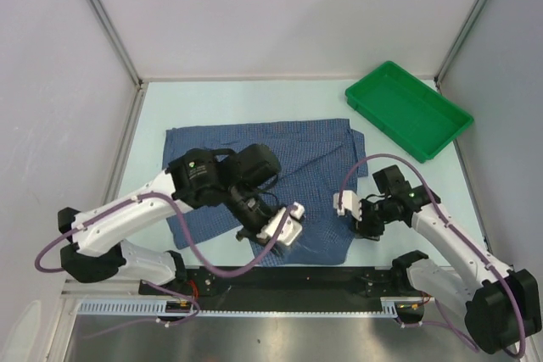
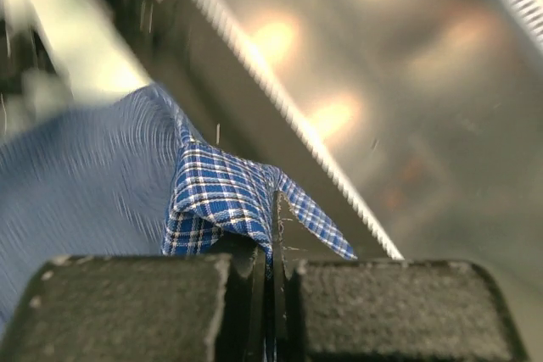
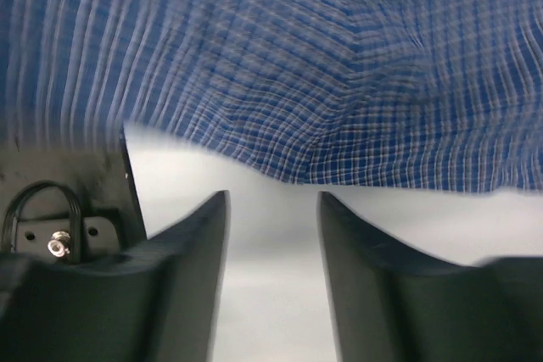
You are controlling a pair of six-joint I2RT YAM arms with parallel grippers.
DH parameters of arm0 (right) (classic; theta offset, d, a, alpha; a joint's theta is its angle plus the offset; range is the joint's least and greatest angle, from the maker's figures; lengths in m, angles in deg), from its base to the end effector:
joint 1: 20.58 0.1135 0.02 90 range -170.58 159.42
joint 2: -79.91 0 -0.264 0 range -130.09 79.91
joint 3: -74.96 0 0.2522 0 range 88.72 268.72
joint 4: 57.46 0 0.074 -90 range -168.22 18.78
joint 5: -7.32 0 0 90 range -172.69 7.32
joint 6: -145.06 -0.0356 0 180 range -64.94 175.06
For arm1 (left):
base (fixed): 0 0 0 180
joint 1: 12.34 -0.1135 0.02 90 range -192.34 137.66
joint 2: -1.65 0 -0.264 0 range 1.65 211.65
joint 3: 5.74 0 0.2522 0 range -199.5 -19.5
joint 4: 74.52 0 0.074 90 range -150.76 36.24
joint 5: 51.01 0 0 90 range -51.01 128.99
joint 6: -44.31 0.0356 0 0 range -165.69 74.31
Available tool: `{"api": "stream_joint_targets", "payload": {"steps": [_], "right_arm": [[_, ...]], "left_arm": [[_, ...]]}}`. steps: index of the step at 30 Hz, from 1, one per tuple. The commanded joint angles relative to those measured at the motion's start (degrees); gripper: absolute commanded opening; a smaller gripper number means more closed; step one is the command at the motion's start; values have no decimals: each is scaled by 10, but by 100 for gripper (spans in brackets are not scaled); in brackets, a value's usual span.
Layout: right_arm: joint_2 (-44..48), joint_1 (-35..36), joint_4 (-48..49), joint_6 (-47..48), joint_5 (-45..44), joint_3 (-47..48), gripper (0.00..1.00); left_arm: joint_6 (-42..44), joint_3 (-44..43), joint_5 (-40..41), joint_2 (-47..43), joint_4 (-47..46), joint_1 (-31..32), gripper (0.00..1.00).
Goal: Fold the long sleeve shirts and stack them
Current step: Fold the shirt
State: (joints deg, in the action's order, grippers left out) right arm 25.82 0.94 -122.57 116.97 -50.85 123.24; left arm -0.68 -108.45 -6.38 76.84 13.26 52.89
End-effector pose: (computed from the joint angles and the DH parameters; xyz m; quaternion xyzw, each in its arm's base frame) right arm 0.1328 0.0725 0.2033 -0.6650 0.6777 0.1988 0.2429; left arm 0.0714 -0.2152 0.3993 0.7881 0.4288 -0.4085 0.1677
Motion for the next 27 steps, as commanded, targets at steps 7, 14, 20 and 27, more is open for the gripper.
{"api": "stream_joint_targets", "payload": {"steps": [7,14,20,27], "right_arm": [[6,-109,-70,-117,24,198,73],[35,-190,-175,-171,139,347,100],[75,-175,-39,-304,237,332,100],[50,-22,116,-392,180,279,100]], "left_arm": [[-231,-189,-53,160,-84,-22,1],[-188,-177,-54,192,-138,-133,11],[-96,-165,-45,198,-102,-136,11],[-45,-187,-38,192,-90,-135,3]]}}
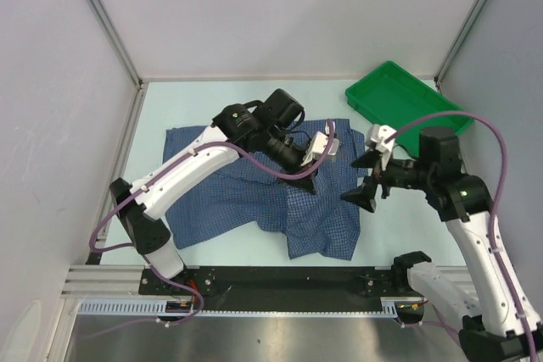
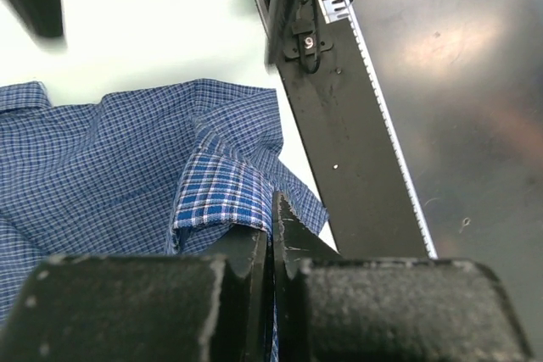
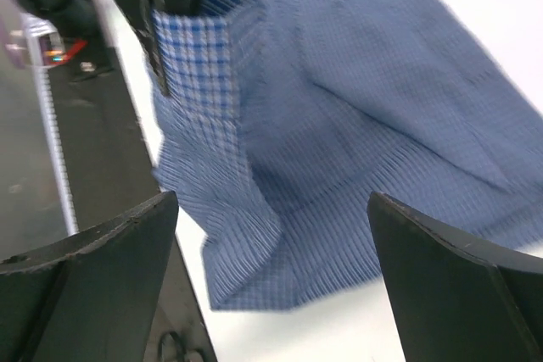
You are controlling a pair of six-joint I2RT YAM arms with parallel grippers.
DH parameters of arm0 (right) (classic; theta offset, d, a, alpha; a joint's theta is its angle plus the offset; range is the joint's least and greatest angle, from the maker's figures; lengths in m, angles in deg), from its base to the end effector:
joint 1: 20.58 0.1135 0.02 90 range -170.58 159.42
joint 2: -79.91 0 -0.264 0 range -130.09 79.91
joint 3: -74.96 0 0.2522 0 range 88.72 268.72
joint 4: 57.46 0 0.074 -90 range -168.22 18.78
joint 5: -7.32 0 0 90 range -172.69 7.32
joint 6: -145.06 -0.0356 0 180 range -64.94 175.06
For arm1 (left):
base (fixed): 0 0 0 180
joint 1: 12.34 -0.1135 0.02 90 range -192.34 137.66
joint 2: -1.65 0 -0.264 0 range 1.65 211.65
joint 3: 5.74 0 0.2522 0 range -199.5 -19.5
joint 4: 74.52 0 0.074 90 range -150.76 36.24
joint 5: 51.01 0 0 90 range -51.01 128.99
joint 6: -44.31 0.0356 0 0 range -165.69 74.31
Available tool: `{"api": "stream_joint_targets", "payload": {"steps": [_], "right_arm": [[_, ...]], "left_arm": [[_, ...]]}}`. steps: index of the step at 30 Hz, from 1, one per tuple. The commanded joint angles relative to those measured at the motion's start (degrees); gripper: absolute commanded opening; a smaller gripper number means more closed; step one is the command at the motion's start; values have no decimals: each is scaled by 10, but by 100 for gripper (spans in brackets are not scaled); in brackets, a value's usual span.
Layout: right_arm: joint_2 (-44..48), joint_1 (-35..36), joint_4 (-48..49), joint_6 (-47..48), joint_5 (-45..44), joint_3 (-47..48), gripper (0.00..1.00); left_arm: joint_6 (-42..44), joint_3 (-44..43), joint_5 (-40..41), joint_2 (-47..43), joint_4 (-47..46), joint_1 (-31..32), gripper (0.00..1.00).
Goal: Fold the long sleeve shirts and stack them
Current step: Fold the shirt
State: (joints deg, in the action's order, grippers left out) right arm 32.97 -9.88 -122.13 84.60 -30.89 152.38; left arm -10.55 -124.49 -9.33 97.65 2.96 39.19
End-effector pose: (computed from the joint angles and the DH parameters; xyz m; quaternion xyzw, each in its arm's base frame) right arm 0.1290 0.0528 0.3804 -0.4654 0.6762 0.3118 0.4785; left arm 0.1886 -0.2801 0.3938 0.6869 0.5474 -0.4255 0.2180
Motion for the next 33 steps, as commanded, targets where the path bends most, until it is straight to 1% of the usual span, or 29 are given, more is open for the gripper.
{"api": "stream_joint_targets", "payload": {"steps": [1,2,3,7,8,9,10,11,12,13,14,15,16,17,18,19,20,21,22,23,24,25,26,28,29,30,32,33], "right_arm": [[-24,106,128,-65,-30,-15,100],[-23,130,139,-64,-42,-28,100],[-22,165,153,-64,-75,-35,100],[-42,223,166,-42,-114,-55,100],[-47,230,166,-43,-114,-55,97],[-56,242,166,-45,-114,-50,92],[-60,261,164,-47,-119,-47,80],[-61,273,158,-39,-125,-43,51],[-63,281,145,-31,-128,-34,39],[-67,288,122,-28,-133,-32,23],[-67,297,114,-33,-145,-31,0],[-63,297,106,-43,-144,-34,0],[-49,296,101,-49,-145,-44,0],[-41,296,104,-58,-150,-50,0],[-34,296,107,-69,-154,-55,0],[-21,296,109,-72,-160,-57,0],[-16,291,108,-74,-177,-56,0],[-9,287,108,-81,-184,-52,0],[-4,280,107,-82,-187,-48,0],[2,259,109,-86,-188,-38,0],[4,249,111,-93,-188,-33,0],[5,235,115,-100,-188,-28,0],[5,222,116,-103,-180,-18,0],[5,182,121,-111,-168,-13,0],[6,172,122,-115,-163,-11,0],[5,147,123,-119,-158,-11,0],[6,130,127,-122,-144,-11,0],[4,126,126,-125,-142,-10,0]], "left_arm": [[57,-26,-9,-18,18,4,2],[63,-22,-11,-22,23,8,0],[79,-15,-15,-27,25,12,0],[118,49,11,-70,33,57,0],[115,59,14,-76,25,66,0],[94,69,20,-83,13,67,0],[85,83,22,-88,-6,66,0],[77,89,28,-100,-12,62,4],[55,96,38,-110,-20,58,11],[43,121,56,-123,-37,50,18],[35,143,62,-168,-44,19,30],[9,173,64,-197,-71,-4,34],[2,248,67,-233,-84,-32,41],[5,283,80,-292,-94,-78,53],[12,314,111,-323,-94,-93,57],[24,366,174,-348,-87,-122,62],[63,389,190,-370,-73,-144,63],[90,407,195,-408,-23,-172,64],[123,444,196,-419,9,-233,63],[188,467,216,-427,41,-262,62],[217,517,233,-437,80,-289,62],[248,540,251,-442,94,-343,60],[296,561,273,-447,99,-368,60],[317,619,310,-447,78,-402,61],[331,636,339,-443,68,-407,61],[339,666,345,-439,53,-412,62],[343,673,343,-428,47,-418,68],[336,669,348,-420,30,-418,68]]}}
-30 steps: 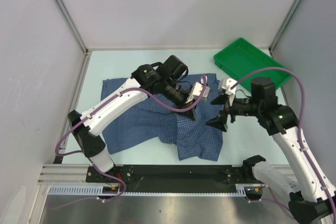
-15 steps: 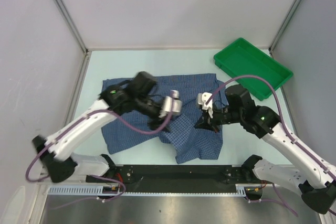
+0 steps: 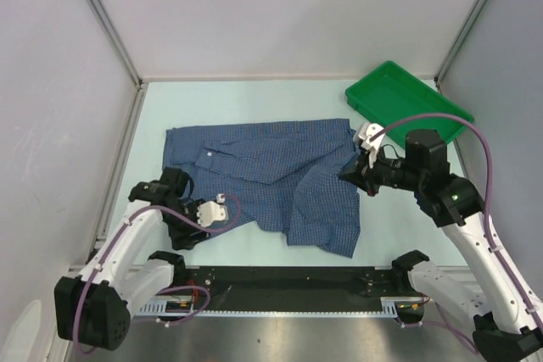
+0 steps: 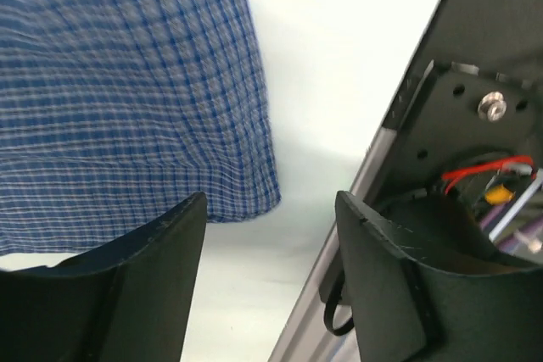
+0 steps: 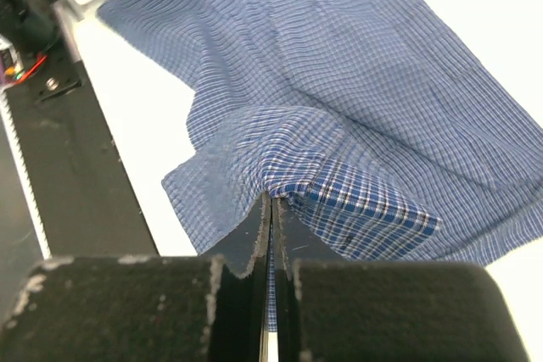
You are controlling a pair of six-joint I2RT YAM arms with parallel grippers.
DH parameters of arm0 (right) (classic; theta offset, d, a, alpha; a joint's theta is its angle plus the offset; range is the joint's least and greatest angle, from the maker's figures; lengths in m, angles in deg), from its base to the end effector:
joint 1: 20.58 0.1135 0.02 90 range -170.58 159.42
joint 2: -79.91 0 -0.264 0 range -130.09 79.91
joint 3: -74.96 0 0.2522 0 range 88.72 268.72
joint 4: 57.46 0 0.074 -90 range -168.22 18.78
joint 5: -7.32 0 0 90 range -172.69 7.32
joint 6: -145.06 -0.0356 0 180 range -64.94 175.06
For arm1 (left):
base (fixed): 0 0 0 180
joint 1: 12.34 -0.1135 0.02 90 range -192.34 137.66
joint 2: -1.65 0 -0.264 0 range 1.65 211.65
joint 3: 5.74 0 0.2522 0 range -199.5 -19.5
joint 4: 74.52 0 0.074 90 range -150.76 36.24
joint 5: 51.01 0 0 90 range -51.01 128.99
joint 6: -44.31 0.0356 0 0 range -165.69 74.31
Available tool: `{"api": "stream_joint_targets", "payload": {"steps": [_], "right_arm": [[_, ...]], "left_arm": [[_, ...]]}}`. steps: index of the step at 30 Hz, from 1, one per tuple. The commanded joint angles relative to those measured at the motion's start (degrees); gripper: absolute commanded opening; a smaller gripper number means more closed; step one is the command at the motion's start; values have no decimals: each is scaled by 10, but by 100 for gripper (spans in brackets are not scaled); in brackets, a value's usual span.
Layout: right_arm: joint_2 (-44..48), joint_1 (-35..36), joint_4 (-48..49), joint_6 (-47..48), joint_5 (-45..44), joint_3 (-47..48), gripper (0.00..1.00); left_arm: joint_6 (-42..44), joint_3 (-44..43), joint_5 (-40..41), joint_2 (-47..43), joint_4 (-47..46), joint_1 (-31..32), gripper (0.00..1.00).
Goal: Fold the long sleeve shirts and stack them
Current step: Fold the shirt
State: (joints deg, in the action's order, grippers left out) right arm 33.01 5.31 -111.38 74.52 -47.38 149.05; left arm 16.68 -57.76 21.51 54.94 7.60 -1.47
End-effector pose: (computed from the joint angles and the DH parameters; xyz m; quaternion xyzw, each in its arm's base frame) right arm 0.1313 0.0866 0.3752 -0.4595 0.6873 0.2858 0.4846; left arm 0.1225 -0.0344 0.2123 0.5956 0.7867 -0.1119 0.1172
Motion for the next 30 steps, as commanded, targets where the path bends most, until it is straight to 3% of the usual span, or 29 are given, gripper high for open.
{"api": "stream_joint_targets", "payload": {"steps": [1,6,17,20,21,24,30], "right_arm": [[2,-31,20,-25,24,23,0],[-1,-37,20,-25,19,37,0],[1,-53,10,-23,-7,89,0],[-2,-55,12,-21,-13,104,0],[-2,-57,14,-21,-17,107,0],[0,-56,10,-20,-31,126,0],[0,-58,-11,7,-52,170,0]], "left_arm": [[61,-1,40,33,-17,-10,70],[75,22,127,82,-42,-11,70],[109,108,143,75,-120,-10,60],[100,122,138,93,-146,-10,40],[95,119,132,95,-147,-11,25],[85,93,104,81,-120,-21,2],[134,23,88,40,-17,-68,0]]}}
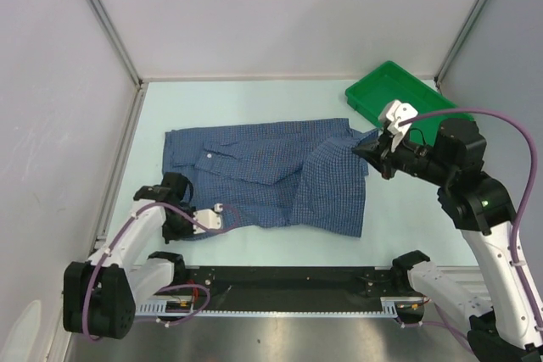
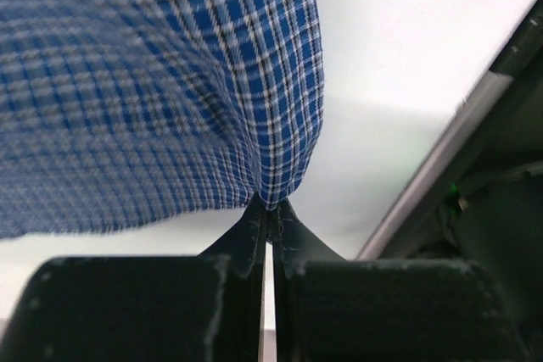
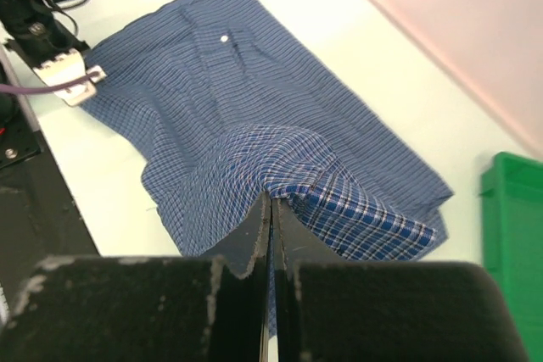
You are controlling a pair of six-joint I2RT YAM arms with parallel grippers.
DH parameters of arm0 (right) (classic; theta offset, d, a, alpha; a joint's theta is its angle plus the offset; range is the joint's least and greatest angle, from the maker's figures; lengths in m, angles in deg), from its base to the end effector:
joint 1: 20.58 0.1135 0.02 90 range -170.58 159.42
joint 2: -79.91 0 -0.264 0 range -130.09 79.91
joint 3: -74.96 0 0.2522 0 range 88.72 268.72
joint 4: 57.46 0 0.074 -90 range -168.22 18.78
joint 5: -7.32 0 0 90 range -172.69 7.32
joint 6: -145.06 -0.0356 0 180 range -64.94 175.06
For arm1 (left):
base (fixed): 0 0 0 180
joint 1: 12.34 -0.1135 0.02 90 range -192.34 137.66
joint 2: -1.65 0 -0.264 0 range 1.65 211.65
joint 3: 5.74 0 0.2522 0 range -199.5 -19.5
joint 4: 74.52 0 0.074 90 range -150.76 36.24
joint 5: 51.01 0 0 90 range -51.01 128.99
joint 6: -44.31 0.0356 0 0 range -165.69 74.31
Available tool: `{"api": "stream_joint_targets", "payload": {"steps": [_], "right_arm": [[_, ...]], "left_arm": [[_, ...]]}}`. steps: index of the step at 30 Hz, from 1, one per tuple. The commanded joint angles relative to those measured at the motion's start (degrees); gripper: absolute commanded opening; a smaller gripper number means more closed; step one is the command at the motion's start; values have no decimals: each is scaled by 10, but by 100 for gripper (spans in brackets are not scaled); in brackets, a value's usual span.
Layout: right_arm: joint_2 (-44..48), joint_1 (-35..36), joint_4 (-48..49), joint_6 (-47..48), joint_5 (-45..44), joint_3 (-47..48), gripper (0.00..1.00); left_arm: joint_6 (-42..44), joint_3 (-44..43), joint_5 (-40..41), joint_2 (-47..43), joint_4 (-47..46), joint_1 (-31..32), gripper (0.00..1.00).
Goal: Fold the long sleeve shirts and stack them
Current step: Fold the shirt
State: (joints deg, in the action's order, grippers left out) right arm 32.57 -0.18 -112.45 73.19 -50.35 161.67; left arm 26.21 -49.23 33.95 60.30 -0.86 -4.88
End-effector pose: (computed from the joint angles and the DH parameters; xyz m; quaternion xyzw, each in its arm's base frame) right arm 0.1211 0.0654 0.4396 -0.4113 0.6668 0.2332 0.5761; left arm 0.1268 -0.0198 0.1636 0.6382 0.7685 -0.0317 0.0321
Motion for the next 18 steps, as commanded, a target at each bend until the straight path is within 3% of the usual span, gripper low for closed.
{"api": "stream_joint_targets", "payload": {"steps": [1,9,18], "right_arm": [[4,-3,-1,26,-25,44,0],[-43,-6,92,104,-47,46,0],[-215,-47,278,180,15,91,0]], "left_arm": [[40,-73,-40,-7,85,-42,0],[29,-220,-79,93,101,-100,0],[-22,-370,-103,277,80,-139,0]]}}
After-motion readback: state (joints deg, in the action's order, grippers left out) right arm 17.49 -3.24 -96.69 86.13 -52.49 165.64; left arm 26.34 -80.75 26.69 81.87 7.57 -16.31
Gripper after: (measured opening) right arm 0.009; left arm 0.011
